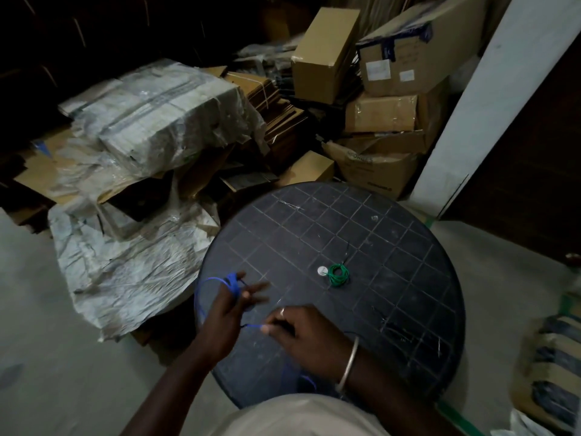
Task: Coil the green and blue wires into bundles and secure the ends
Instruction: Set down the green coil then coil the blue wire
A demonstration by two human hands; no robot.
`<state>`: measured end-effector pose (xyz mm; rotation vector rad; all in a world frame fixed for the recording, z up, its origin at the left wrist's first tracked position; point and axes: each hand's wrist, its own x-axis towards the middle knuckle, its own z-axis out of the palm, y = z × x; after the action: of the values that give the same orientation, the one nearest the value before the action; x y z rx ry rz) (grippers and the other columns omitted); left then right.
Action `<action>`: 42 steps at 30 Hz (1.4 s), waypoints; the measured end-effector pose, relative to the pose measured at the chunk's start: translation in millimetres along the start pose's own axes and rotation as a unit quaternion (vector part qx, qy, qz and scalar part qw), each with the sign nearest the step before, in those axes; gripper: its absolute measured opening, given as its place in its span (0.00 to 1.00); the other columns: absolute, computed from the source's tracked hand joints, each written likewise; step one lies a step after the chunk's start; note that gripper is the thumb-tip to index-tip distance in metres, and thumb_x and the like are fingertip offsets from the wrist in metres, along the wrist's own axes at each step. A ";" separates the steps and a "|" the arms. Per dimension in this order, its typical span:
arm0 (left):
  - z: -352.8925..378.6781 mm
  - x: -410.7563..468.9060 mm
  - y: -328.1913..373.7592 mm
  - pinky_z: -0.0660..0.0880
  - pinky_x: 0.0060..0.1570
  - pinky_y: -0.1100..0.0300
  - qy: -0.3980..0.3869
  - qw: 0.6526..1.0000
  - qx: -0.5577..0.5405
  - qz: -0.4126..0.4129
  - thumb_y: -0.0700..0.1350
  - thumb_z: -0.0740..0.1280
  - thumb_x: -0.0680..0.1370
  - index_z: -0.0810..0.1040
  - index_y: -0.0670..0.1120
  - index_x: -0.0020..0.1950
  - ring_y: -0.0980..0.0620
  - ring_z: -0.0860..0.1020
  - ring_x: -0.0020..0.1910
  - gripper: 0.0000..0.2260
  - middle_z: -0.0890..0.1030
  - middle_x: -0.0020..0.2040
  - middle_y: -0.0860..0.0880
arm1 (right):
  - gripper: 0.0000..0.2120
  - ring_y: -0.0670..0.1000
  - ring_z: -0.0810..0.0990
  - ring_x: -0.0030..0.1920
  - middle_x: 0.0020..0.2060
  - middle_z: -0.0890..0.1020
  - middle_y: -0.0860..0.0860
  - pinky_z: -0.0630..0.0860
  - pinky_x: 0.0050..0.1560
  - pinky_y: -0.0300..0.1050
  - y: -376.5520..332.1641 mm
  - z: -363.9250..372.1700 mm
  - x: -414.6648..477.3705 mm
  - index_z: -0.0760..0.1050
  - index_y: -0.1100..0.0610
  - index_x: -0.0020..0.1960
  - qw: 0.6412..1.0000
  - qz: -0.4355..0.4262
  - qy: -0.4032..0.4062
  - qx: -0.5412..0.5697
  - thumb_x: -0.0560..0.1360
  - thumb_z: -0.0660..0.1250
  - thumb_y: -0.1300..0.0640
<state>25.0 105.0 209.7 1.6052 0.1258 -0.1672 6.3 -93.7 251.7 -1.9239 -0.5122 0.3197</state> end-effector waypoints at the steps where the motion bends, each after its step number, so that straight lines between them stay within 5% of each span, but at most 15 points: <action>1: 4.4 -5.1 4.8 0.79 0.42 0.56 -0.023 0.999 0.021 -0.028 0.37 0.57 0.83 0.69 0.40 0.68 0.47 0.85 0.42 0.14 0.85 0.46 0.45 | 0.10 0.40 0.75 0.33 0.33 0.82 0.48 0.75 0.38 0.44 -0.5 -4.8 3.2 0.81 0.54 0.45 0.999 0.007 0.031 -0.002 0.75 0.69 0.47; 4: 12.3 -14.8 31.2 0.62 0.26 0.57 -0.103 0.985 0.011 -0.136 0.44 0.56 0.85 0.83 0.43 0.50 0.52 0.69 0.25 0.16 0.70 0.28 0.45 | 0.18 0.42 0.69 0.29 0.25 0.74 0.49 0.71 0.34 0.46 6.6 -21.7 9.8 0.75 0.53 0.33 0.992 0.048 0.113 -0.007 0.70 0.72 0.40; 6: 4.5 -15.7 44.2 0.55 0.26 0.58 -0.168 0.963 -0.062 -0.199 0.52 0.49 0.85 0.83 0.37 0.43 0.54 0.60 0.24 0.28 0.64 0.26 0.48 | 0.23 0.42 0.65 0.29 0.23 0.66 0.47 0.67 0.33 0.44 9.0 -33.8 10.8 0.68 0.54 0.29 0.989 0.061 0.131 0.018 0.70 0.71 0.38; 8: -6.6 -14.3 52.2 0.51 0.25 0.59 -0.207 0.939 -0.171 -0.215 0.55 0.51 0.82 0.77 0.32 0.39 0.55 0.55 0.21 0.29 0.60 0.24 0.50 | 0.23 0.45 0.64 0.27 0.24 0.64 0.48 0.66 0.30 0.42 11.0 -49.8 10.0 0.67 0.56 0.29 0.984 0.069 0.113 0.119 0.70 0.69 0.41; 12: -19.6 -7.5 59.1 0.52 0.24 0.59 -0.266 0.854 -0.358 -0.267 0.50 0.58 0.79 0.69 0.43 0.35 0.55 0.60 0.23 0.16 0.65 0.27 0.49 | 0.10 0.47 0.65 0.23 0.23 0.65 0.49 0.78 0.33 0.46 17.7 -86.4 6.7 0.72 0.57 0.32 0.887 0.103 0.069 0.446 0.70 0.65 0.54; 14: -18.5 -6.2 62.5 0.56 0.26 0.60 -0.294 0.813 -0.414 -0.285 0.48 0.53 0.82 0.68 0.44 0.38 0.55 0.61 0.26 0.15 0.66 0.31 0.49 | 0.09 0.46 0.66 0.23 0.24 0.64 0.47 0.79 0.33 0.47 16.4 -96.3 4.6 0.76 0.59 0.38 0.865 0.120 0.048 0.485 0.74 0.61 0.59; 17: -12.6 -11.4 68.6 0.62 0.32 0.60 -0.301 0.804 -0.440 -0.263 0.47 0.50 0.85 0.69 0.44 0.43 0.54 0.63 0.31 0.15 0.64 0.36 0.49 | 0.09 0.43 0.64 0.21 0.26 0.66 0.47 0.66 0.22 0.36 11.2 -98.8 5.7 0.77 0.63 0.47 0.863 0.133 0.062 0.483 0.77 0.59 0.61; 20: -6.7 -19.0 73.9 0.68 0.43 0.58 -0.311 0.802 -0.470 -0.200 0.44 0.47 0.85 0.69 0.45 0.47 0.52 0.70 0.37 0.13 0.68 0.38 0.50 | 0.10 0.41 0.63 0.20 0.26 0.71 0.46 0.58 0.19 0.32 10.5 -88.4 11.6 0.78 0.61 0.51 0.900 0.152 0.114 0.393 0.82 0.58 0.62; 22: -5.7 -19.2 77.8 0.66 0.38 0.63 -0.298 0.783 -0.515 -0.180 0.45 0.47 0.84 0.67 0.48 0.47 0.59 0.66 0.31 0.12 0.65 0.34 0.56 | 0.09 0.41 0.67 0.21 0.25 0.74 0.46 0.63 0.21 0.34 15.7 -77.6 11.7 0.78 0.60 0.48 0.949 0.142 0.156 0.236 0.82 0.62 0.58; 25: -16.7 -7.6 79.7 0.64 0.33 0.62 -0.198 0.751 -0.611 -0.153 0.42 0.48 0.84 0.66 0.48 0.44 0.58 0.60 0.26 0.11 0.62 0.31 0.58 | 0.13 0.41 0.72 0.28 0.25 0.75 0.47 0.71 0.33 0.43 30.8 -60.3 1.7 0.74 0.50 0.37 0.984 0.113 0.128 -0.051 0.79 0.66 0.47; 28: -40.2 8.0 69.5 0.72 0.36 0.63 -0.085 0.730 -0.667 -0.121 0.36 0.55 0.80 0.72 0.45 0.48 0.60 0.69 0.31 0.09 0.76 0.40 0.55 | 0.16 0.46 0.75 0.30 0.27 0.76 0.51 0.72 0.36 0.51 39.5 -47.2 -15.8 0.72 0.50 0.39 0.982 0.112 0.103 -0.113 0.79 0.60 0.41; 31: -49.2 20.2 54.9 0.80 0.53 0.60 0.020 0.824 -0.558 -0.095 0.39 0.58 0.80 0.74 0.42 0.63 0.53 0.83 0.53 0.13 0.82 0.63 0.46 | 0.13 0.53 0.81 0.38 0.36 0.82 0.53 0.75 0.39 0.52 31.0 -38.2 -32.0 0.72 0.50 0.48 0.982 0.058 0.044 -0.175 0.79 0.57 0.42; 35: -13.1 15.4 43.2 0.77 0.61 0.52 0.007 0.983 -0.181 -0.012 0.42 0.50 0.85 0.79 0.40 0.54 0.46 0.80 0.62 0.17 0.81 0.63 0.40 | 0.09 0.45 0.79 0.39 0.40 0.82 0.50 0.74 0.43 0.45 -5.6 -23.4 -33.1 0.76 0.51 0.48 0.990 -0.032 -0.024 -0.138 0.78 0.63 0.47; 38: 4.2 5.3 26.0 0.78 0.38 0.60 -0.048 0.995 -0.011 -0.087 0.44 0.61 0.82 0.78 0.35 0.49 0.46 0.84 0.38 0.13 0.87 0.40 0.43 | 0.08 0.42 0.79 0.38 0.38 0.81 0.48 0.75 0.43 0.44 -19.8 -25.4 -18.8 0.79 0.52 0.45 0.996 -0.051 0.033 -0.069 0.79 0.65 0.50; 42: 3.0 -3.2 25.7 0.69 0.23 0.61 -0.191 0.949 -0.073 -0.240 0.58 0.79 0.62 0.78 0.39 0.37 0.49 0.70 0.19 0.24 0.72 0.24 0.43 | 0.14 0.39 0.72 0.32 0.29 0.76 0.50 0.75 0.38 0.48 -9.9 -46.2 -2.0 0.77 0.54 0.40 0.992 0.038 0.121 -0.008 0.73 0.71 0.43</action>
<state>26.4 101.0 235.5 1.3443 0.2220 -0.8236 23.2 -128.4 279.0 -1.9674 -0.2816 0.1271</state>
